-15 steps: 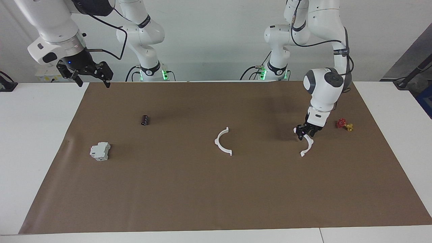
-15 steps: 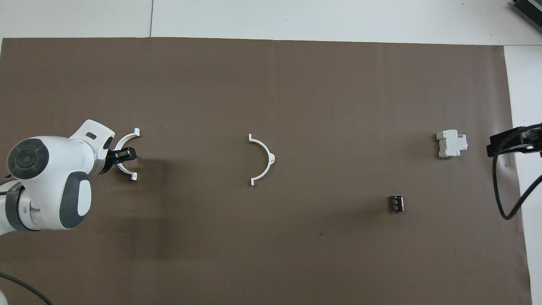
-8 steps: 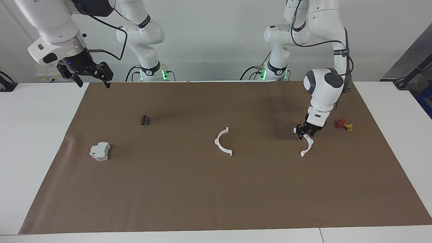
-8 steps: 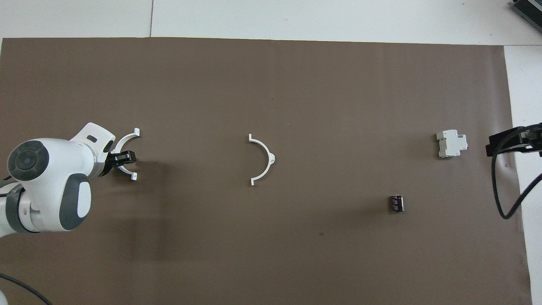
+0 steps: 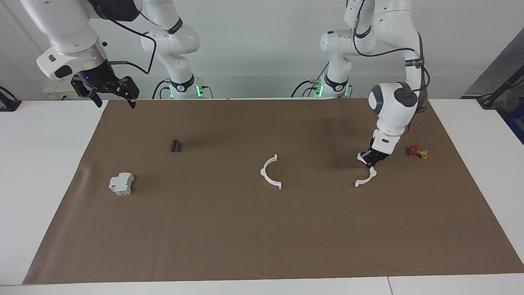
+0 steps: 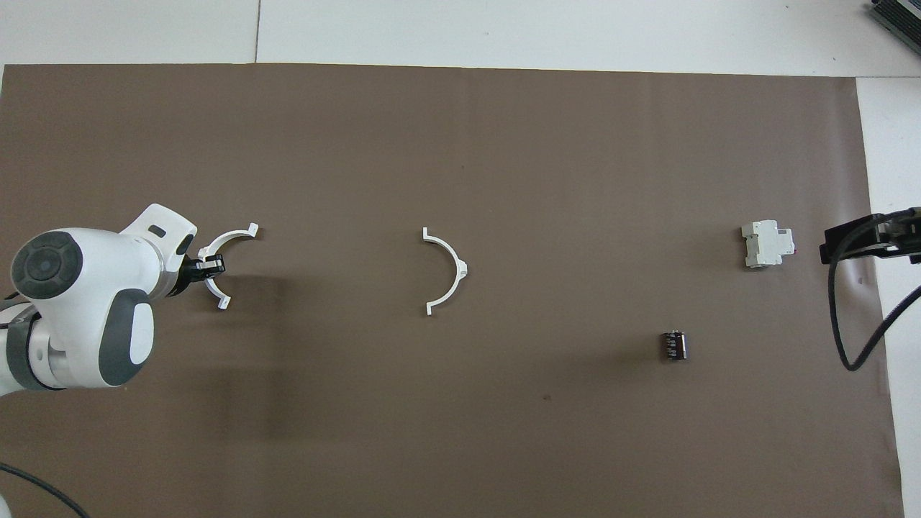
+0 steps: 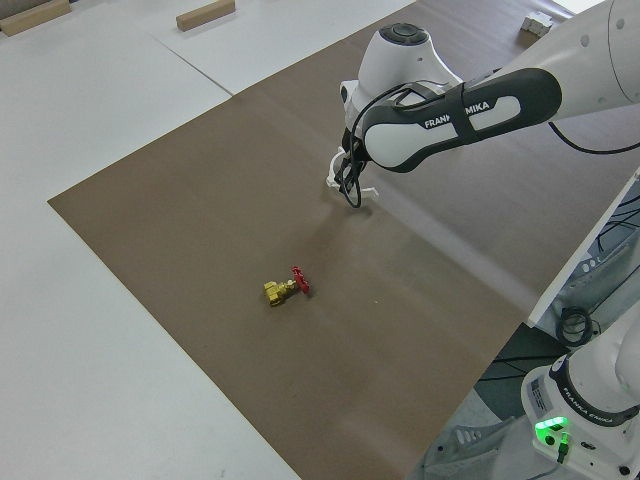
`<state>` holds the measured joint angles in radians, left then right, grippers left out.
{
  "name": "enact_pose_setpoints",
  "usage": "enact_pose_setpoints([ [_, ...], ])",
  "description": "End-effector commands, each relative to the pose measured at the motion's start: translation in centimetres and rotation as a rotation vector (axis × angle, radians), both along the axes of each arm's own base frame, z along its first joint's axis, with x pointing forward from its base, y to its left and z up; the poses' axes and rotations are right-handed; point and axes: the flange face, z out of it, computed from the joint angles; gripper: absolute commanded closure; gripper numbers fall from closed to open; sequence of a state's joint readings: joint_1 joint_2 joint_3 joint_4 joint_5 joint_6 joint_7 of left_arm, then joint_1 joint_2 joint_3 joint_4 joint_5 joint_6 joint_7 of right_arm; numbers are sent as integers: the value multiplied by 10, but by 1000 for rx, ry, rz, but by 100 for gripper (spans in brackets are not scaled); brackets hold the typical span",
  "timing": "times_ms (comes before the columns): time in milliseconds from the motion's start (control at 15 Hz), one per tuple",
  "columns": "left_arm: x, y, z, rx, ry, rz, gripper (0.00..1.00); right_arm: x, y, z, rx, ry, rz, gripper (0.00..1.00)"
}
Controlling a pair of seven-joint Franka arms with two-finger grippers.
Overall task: Assemble drain pipe with both arms
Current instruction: 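Carry the half-ring with the left gripper over the placed half-ring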
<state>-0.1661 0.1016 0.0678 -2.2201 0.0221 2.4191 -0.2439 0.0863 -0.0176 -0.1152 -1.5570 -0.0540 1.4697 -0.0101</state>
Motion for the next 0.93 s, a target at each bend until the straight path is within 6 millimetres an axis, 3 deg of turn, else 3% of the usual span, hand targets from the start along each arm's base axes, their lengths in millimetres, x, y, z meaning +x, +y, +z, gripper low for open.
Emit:
enact_pose_setpoints([
  [0, -4, -61, 9, -1, 4, -55, 100, -7, 0, 1, 29, 10, 15, 0],
  [333, -40, -190, 16, -92, -66, 158, 100, -5, 2, 0, 33, -4, 18, 0],
  [467, -51, -223, 1, -115, -76, 199, 100, -4, 3, 0, 37, -7, 20, 0],
  [667, -49, -240, -30, -105, -62, 208, 100, -5, -2, 1, 37, -9, 16, 0],
  [867, -44, -244, -31, -102, -56, 226, 100, -5, -5, 1, 37, -9, 9, 0],
])
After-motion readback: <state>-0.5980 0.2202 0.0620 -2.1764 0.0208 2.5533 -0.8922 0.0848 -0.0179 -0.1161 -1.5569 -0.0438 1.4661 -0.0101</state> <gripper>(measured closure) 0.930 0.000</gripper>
